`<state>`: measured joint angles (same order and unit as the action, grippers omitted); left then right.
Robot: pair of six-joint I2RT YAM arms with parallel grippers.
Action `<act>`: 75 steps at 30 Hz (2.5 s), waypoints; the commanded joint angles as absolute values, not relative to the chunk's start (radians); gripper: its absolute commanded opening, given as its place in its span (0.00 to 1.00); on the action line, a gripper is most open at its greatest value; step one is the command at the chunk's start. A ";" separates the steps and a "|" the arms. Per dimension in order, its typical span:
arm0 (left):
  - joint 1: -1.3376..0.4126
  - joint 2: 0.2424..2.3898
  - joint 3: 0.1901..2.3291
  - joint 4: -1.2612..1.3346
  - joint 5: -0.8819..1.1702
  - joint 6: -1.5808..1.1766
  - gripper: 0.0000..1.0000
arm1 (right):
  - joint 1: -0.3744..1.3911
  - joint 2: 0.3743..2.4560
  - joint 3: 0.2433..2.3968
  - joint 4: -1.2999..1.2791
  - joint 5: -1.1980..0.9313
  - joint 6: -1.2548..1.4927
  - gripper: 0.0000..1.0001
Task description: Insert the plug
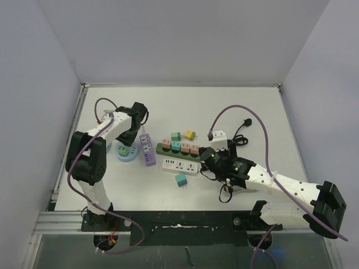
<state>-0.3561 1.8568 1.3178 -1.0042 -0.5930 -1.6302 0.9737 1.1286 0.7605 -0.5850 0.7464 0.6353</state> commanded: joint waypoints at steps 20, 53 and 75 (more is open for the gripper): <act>-0.377 1.343 1.276 -0.877 -0.450 -1.104 0.68 | 1.044 1.339 0.913 -0.509 0.328 0.654 0.85; -0.285 1.028 1.010 -0.567 0.077 -0.770 0.68 | 1.118 1.745 1.117 -0.528 0.292 0.662 0.42; -0.443 1.040 0.781 -0.048 0.756 -0.950 0.71 | 1.024 1.185 0.893 0.074 -0.024 -0.004 0.33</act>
<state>-0.4259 1.0401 0.7837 -0.2676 0.6514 -0.8757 1.0527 1.2106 0.8856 -0.0338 0.1108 0.1169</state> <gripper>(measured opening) 0.706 0.443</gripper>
